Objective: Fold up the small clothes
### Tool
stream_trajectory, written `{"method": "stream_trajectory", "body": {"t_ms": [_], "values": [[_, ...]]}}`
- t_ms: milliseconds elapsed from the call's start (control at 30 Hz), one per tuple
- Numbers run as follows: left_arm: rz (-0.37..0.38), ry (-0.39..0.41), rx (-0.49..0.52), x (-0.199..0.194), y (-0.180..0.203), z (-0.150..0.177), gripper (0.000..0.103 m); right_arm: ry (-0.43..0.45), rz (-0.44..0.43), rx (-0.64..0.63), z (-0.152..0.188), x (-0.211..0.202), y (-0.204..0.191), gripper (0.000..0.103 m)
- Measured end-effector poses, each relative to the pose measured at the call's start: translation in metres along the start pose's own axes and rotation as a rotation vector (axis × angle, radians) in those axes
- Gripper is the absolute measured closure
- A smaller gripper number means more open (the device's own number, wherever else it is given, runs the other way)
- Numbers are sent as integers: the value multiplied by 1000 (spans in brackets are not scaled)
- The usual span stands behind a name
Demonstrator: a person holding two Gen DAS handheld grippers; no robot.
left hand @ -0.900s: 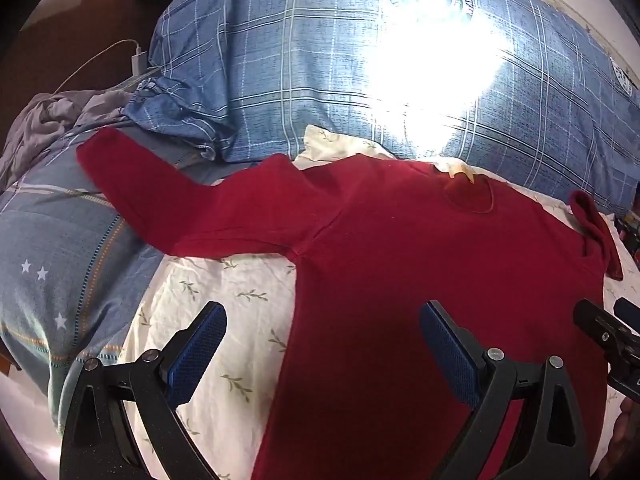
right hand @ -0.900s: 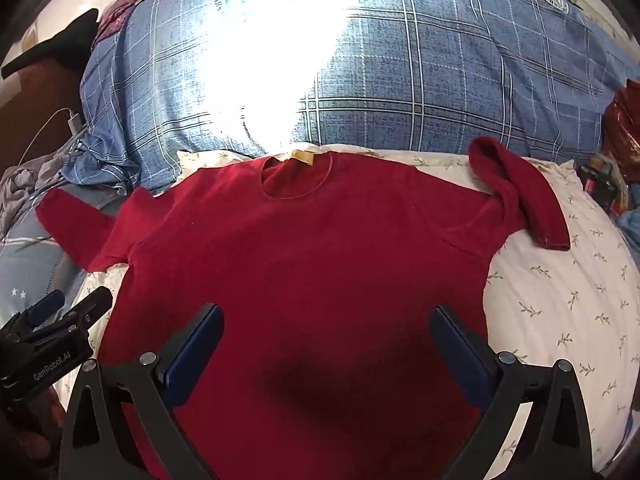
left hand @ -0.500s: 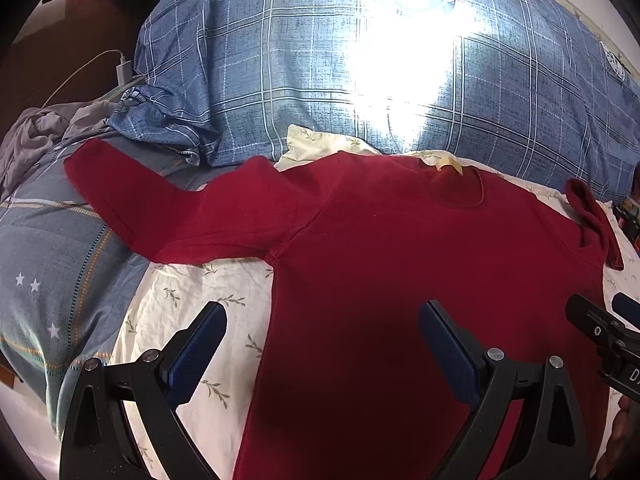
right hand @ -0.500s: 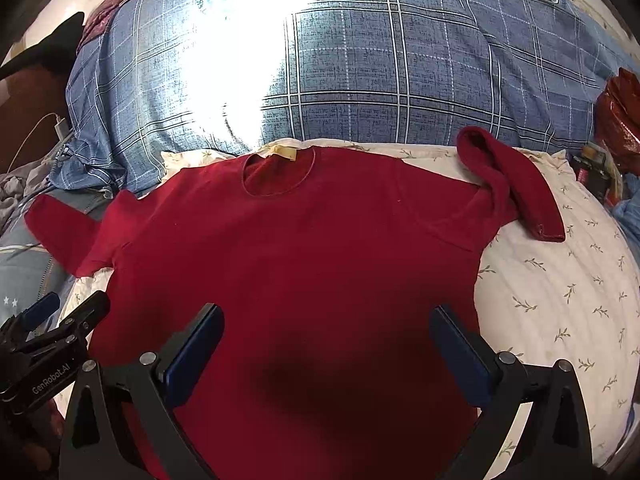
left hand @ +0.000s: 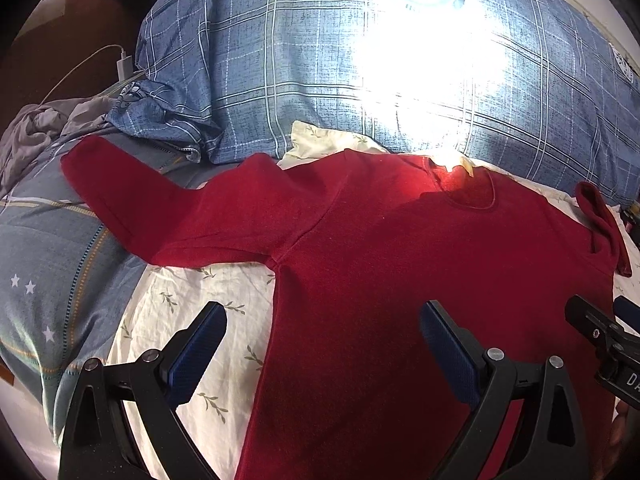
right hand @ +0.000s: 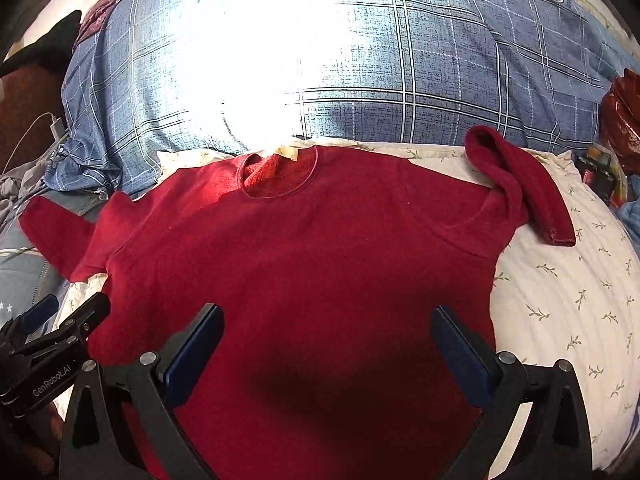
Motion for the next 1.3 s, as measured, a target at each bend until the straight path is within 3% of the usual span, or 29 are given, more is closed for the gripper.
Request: {"method": "stream_trajectory", "body": {"t_ms": [600,1300], "values": [[-15,-19,-6,24,-7,-3,6,-4,5,-37,-3,23,-11,0],[-24,-18,-3,26,-14,-4,6,-7,-15,-35,-5,30,-18,0]]}}
Point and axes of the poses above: each gripper's, at about its wrist camera, not at the fingertips, and x roughly the way its jaws point, y to its right, z to its underside, the point moved 10 cm from there along x, roughly the way its jaws point, and after that the axes turned 3 degrees about -z, right-handed, at the moved point
